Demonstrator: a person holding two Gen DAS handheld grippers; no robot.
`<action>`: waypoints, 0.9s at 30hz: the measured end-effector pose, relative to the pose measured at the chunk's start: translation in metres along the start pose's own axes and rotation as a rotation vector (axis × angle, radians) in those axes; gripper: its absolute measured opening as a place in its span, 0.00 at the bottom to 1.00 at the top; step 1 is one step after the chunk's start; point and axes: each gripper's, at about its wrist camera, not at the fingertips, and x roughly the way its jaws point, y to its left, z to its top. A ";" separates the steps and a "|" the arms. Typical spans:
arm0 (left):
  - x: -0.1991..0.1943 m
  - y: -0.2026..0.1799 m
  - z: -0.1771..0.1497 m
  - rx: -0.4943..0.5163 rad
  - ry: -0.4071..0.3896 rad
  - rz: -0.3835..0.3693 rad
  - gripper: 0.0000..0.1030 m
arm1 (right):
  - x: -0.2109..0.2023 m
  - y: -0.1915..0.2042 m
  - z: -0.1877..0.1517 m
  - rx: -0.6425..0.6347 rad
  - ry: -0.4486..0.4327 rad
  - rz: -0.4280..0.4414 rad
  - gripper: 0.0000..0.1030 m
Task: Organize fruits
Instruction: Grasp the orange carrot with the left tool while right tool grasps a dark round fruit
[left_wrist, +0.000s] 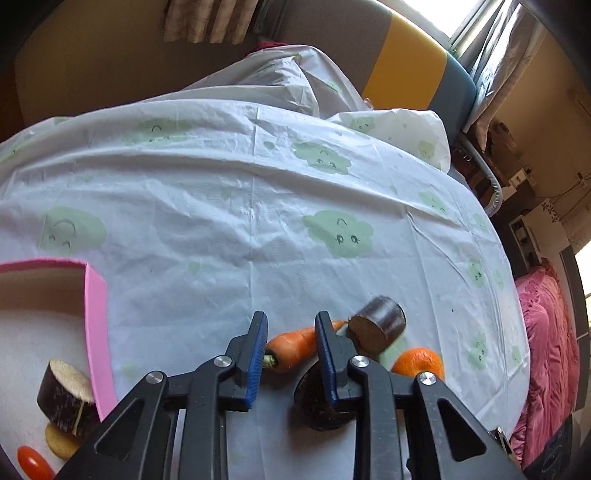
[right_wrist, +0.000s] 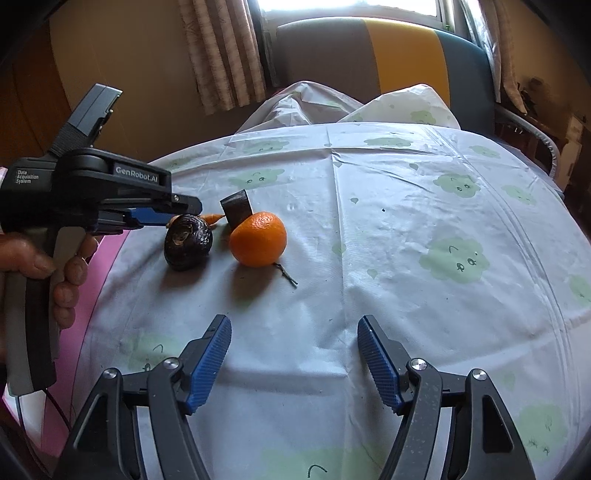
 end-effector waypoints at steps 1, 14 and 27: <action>-0.004 0.000 -0.003 -0.001 0.001 -0.006 0.24 | 0.000 0.000 0.000 0.000 0.000 0.001 0.70; -0.004 -0.019 -0.020 0.122 0.053 0.010 0.26 | 0.001 0.000 0.000 0.003 -0.008 0.011 0.72; -0.012 -0.002 -0.029 0.034 0.014 0.039 0.21 | -0.002 0.005 0.001 -0.014 -0.011 0.074 0.73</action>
